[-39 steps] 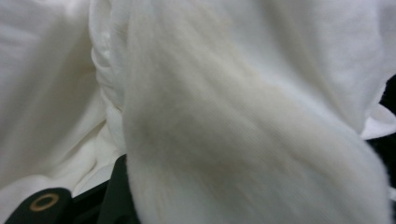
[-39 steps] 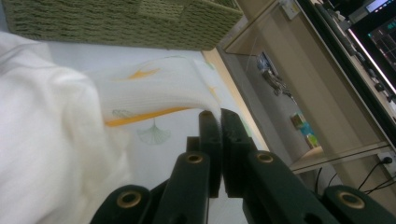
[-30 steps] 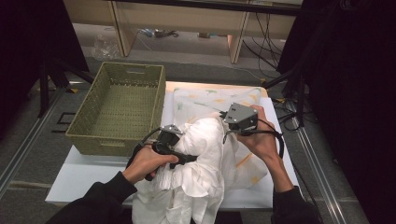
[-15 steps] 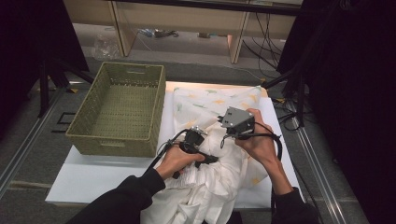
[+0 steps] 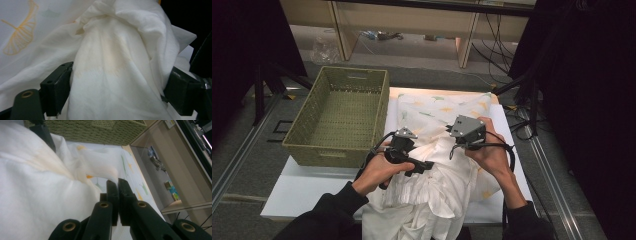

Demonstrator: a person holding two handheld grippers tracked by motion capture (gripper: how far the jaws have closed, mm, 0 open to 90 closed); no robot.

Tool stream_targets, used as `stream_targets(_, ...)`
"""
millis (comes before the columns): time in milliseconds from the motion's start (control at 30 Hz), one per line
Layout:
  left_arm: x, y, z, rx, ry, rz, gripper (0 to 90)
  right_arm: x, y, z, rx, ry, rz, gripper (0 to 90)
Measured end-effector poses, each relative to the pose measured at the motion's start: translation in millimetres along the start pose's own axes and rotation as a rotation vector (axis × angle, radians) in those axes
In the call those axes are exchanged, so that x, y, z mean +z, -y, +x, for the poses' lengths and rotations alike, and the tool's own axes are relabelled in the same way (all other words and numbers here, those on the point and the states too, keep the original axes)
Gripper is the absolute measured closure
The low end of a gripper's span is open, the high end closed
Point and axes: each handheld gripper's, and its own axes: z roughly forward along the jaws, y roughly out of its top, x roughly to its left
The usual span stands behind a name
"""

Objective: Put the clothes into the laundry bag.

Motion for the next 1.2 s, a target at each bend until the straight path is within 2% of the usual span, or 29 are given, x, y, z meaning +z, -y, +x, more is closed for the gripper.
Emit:
stream_targets(33,0.8,0.5,2.8,0.035,-0.049,0.012,15.1,1.0,0.0,-0.2,-0.007,0.003,-0.002,89.7)
stream_targets(67,5.5,1.3,4.2,0.05,-0.088,0.01,14.2,1.8,0.0,0.1,-0.007,0.001,-0.003,89.8)
stream_targets(100,12.7,2.5,7.5,0.062,-0.104,0.018,12.6,2.6,0.0,0.3,-0.009,0.001,-0.001,89.7)
stream_targets(133,21.2,4.0,12.7,0.041,-0.096,0.041,10.5,3.0,-0.1,0.6,-0.006,-0.003,0.0,89.7)
stream_targets(167,30.9,6.0,18.9,-0.003,-0.07,0.056,7.0,3.4,0.0,0.6,-0.008,-0.003,0.001,89.8)
stream_targets(200,39.8,7.7,24.4,-0.068,-0.046,0.084,2.2,3.4,-0.1,1.0,-0.005,-0.007,0.004,89.8)
stream_targets(233,46.7,8.4,30.8,-0.103,-0.004,0.11,0.0,3.5,-0.3,1.1,-0.005,-0.007,0.005,89.7)
stream_targets(300,54.8,9.1,37.8,-0.142,0.063,0.129,0.0,4.2,-0.5,1.9,-0.008,-0.009,0.004,89.8)
stream_targets(333,57.1,9.5,41.8,-0.158,0.109,0.129,0.6,5.7,-0.6,1.1,-0.032,-0.009,-0.004,89.8)
stream_targets(367,58.0,10.5,44.8,-0.181,0.137,0.127,5.3,6.7,-0.3,1.1,-0.035,-0.016,-0.004,89.7)
stream_targets(400,57.3,11.4,45.6,-0.171,0.168,0.111,15.6,7.3,-0.1,1.4,-0.031,-0.014,-0.002,89.7)
stream_targets(433,55.1,12.2,42.1,-0.158,0.203,0.08,30.8,7.5,-0.1,1.5,-0.03,-0.016,-0.001,89.8)
stream_targets(467,52.5,12.0,35.3,-0.127,0.208,0.055,47.3,6.4,0.1,2.6,-0.006,-0.014,0.007,89.8)
stream_targets(500,50.4,11.0,27.6,-0.1,0.203,0.05,54.5,6.1,0.2,2.1,-0.007,-0.013,0.004,89.8)
stream_targets(600,48.9,7.3,3.6,-0.049,0.214,0.033,64.4,5.2,0.3,0.7,-0.016,-0.01,-0.003,89.8)
stream_targets(667,48.9,2.3,-10.3,0.0,0.21,0.03,66.5,4.3,-0.8,1.4,-0.019,-0.011,-0.003,89.8)
stream_targets(700,50.0,-1.0,-14.0,0.002,0.198,0.018,67.7,3.7,-1.2,1.9,-0.02,-0.012,-0.002,89.8)
stream_targets(733,50.7,-4.4,-13.7,0.006,0.183,0.018,69.4,3.2,-1.4,2.0,-0.029,-0.017,-0.006,89.8)
stream_targets(767,51.1,-7.8,-9.3,0.034,0.166,0.031,70.8,2.7,-1.6,1.5,-0.042,-0.019,-0.007,89.8)
stream_targets(800,51.9,-10.4,-3.6,0.032,0.151,0.035,72.1,1.9,-1.7,0.8,-0.042,-0.017,-0.009,89.9)
stream_targets(833,54.3,-12.4,0.1,-0.027,0.131,0.004,73.1,-0.4,-1.3,1.5,-0.02,-0.013,-0.005,89.9)
stream_targets(867,56.2,-15.1,6.4,-0.07,0.126,-0.022,73.4,-2.2,-1.3,0.5,-0.023,-0.012,-0.013,89.9)
stream_targets(933,53.8,-22.8,22.5,-0.153,0.143,-0.062,75.0,-6.0,-2.1,-0.4,-0.027,-0.028,-0.023,89.9)
stream_targets(1000,51.0,-30.1,30.0,-0.166,0.116,-0.109,76.8,-9.1,-4.1,-1.5,-0.035,-0.018,-0.03,89.9)
stream_targets(1067,53.9,-32.7,32.8,-0.165,0.091,-0.126,76.9,-9.9,-5.1,-1.7,-0.039,-0.018,-0.029,89.9)
stream_targets(1133,63.9,-29.4,33.8,-0.182,0.087,-0.102,72.5,-7.7,-3.4,-2.1,-0.035,-0.014,-0.017,89.9)
stream_targets(1200,71.6,-24.9,33.7,-0.196,0.12,-0.055,60.2,-2.2,0.2,-2.1,-0.031,-0.012,-0.003,89.9)
